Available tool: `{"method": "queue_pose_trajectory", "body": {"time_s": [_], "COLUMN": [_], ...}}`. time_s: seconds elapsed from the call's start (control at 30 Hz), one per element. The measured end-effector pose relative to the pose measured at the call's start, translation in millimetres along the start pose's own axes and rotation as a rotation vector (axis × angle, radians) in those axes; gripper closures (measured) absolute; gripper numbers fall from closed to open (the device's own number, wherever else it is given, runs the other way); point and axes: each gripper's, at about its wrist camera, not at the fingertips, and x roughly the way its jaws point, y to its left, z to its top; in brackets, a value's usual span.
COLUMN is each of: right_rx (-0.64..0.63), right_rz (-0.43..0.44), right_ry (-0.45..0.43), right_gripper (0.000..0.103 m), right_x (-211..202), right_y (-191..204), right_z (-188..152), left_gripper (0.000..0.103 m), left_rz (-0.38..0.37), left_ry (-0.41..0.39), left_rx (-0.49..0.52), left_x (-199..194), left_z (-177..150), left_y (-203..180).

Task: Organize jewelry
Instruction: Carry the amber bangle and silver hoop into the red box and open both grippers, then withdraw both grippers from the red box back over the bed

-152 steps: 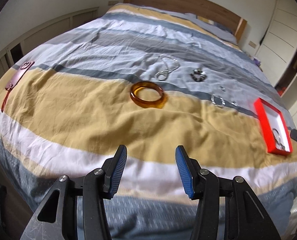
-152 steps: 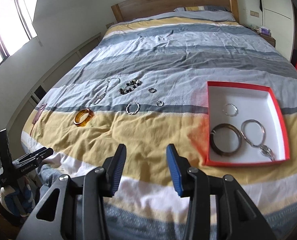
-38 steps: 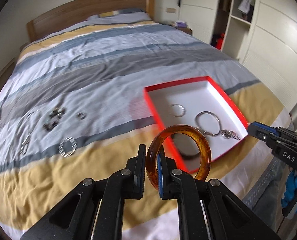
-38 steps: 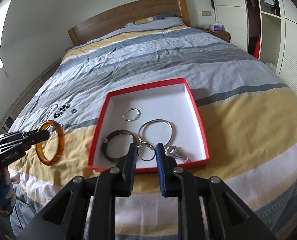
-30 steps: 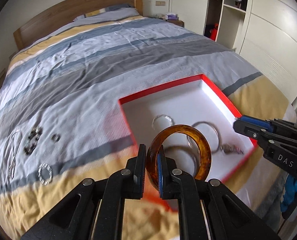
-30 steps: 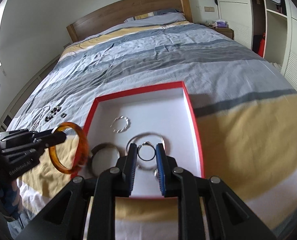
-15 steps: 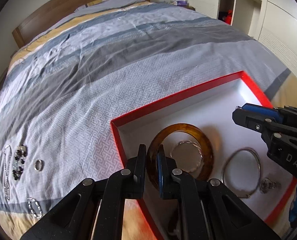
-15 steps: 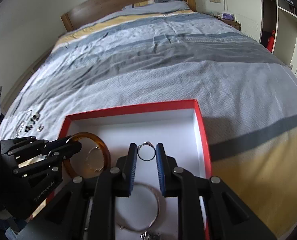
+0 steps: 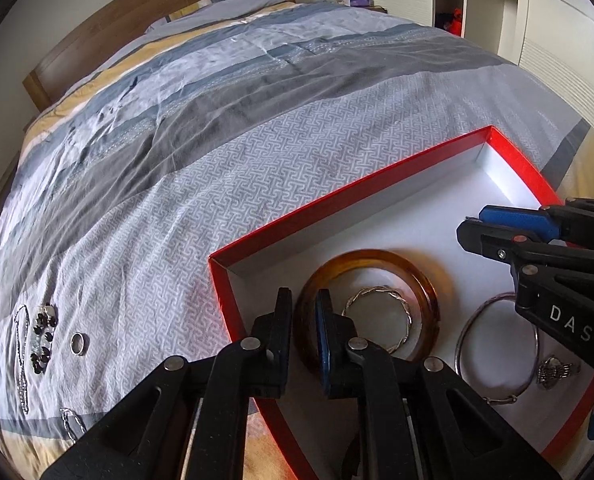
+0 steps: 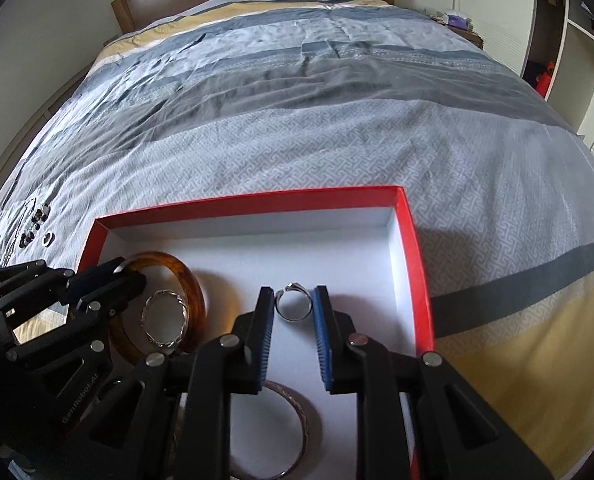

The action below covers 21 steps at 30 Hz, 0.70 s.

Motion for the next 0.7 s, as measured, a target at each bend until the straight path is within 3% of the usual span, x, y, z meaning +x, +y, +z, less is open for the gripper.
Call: {"method": "queue_pose_trajectory", "body": {"time_s": [0.17, 0.27, 0.37, 0.7], "right_rx": [-0.012, 0.013, 0.036, 0.128], "right_rz": [-0.012, -0.01, -0.005, 0.017], "right_ry": [-0.004, -0.036, -0.063, -0.141], "right_gripper": [0.084, 0.076, 0.076, 0.072], "right_x": [-7.1, -23.2, -41.4, -109.9], "right_y": [3.4, -1.2, -5.6, -2.6], "right_z": [-5.2, -8.0, -9.5, -39.6], "left_gripper": [0.081, 0.078, 0.063, 0.057], "left_rz": [-0.019, -0.031, -0.031, -0.093], "left_ry": [0.003, -0.007, -0.032, -0.122], "left_rx": [-0.013, -0.013, -0.018, -0.049], "left_x": [-5.5, -15.2, -31.4, -109.9], "left_z": [-0.9, -4.0, -5.6, -38.2], "left_y": [2.4, 1.6, 2.0, 11.6]}}
